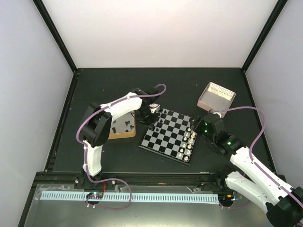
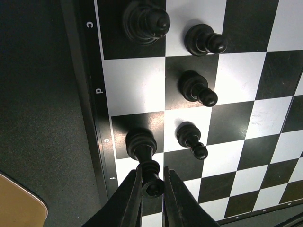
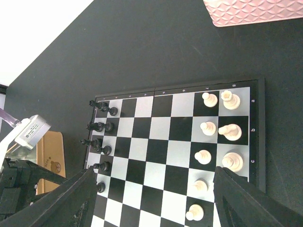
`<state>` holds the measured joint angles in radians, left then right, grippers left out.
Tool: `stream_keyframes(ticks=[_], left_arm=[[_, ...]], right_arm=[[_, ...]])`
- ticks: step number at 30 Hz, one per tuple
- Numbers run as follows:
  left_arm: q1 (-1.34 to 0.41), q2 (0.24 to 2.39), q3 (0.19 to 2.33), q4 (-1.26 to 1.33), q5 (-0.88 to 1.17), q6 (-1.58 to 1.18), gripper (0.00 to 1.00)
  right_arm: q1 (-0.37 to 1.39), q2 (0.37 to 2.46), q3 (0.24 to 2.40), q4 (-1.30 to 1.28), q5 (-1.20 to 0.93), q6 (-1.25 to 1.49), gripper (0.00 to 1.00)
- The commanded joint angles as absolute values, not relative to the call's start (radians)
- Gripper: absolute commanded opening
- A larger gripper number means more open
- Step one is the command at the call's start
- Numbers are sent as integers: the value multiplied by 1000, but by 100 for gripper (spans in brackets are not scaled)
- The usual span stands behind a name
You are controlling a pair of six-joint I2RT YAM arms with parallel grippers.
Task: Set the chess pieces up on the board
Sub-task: Place the chess piece on the chessboard.
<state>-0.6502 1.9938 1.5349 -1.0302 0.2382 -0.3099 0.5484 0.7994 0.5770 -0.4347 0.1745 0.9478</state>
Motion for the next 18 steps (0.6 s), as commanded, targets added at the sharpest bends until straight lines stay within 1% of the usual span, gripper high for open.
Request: stream_keyframes(ticks=[1,5,8,10,13,18], left_arm=[[-657,2027,1569,-1002,209,-319,12],[-658,2029,1566,-1002,206,-321,12],[-657,2026,1564,-1000,206,-319,14],[-657,2022,1564,-1002,206,-319,19],[-658,2008,1566,-1006,203,-319,30],[-658,1929,1566,-1013,182,-326,44]], right_arm=[[543,798,565,-437,197,947,68],[543,800,565,-436,195,948,68],[543,804,565,-434,191,947,68],[543,805,565,-433,190,948,69],[543,804,566,-434,187,947,69],[542,805,570,-431,181,947,69]])
